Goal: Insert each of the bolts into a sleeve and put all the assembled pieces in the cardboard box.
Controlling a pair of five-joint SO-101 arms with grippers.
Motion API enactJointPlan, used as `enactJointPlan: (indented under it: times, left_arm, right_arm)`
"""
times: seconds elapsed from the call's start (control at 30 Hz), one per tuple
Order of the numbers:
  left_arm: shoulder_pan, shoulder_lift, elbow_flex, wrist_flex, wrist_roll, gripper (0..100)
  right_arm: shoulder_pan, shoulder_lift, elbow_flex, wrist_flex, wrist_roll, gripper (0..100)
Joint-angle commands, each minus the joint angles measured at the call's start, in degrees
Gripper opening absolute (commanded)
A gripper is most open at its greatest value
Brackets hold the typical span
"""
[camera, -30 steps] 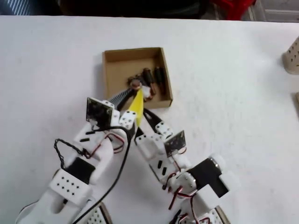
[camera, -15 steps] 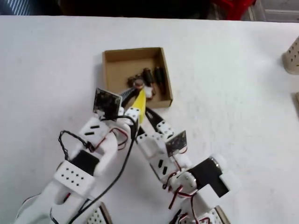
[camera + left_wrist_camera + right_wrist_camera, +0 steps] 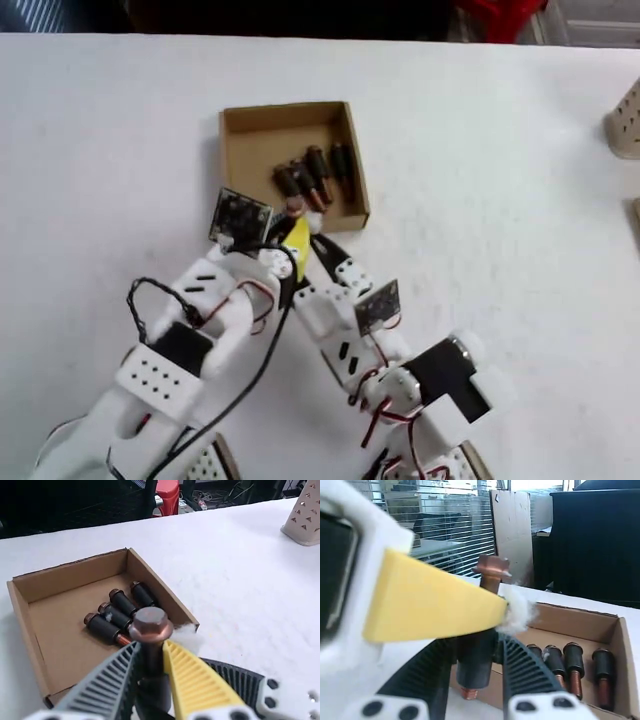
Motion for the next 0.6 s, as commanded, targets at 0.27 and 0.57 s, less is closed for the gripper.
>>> enactJointPlan:
  times: [0.27, 0.57]
  left_arm:
    - [-0.13, -1.01, -3.52, 10.46, 0.26, 53]
    - [-0.04, -2.59, -3.87, 16.18, 0.0, 53]
  right_arm:
    - [1.36, -0.84, -0.53, -1.63, 0.44, 1.6]
    - [1.36, -0.84, -0.62, -1.27, 0.44, 1.6]
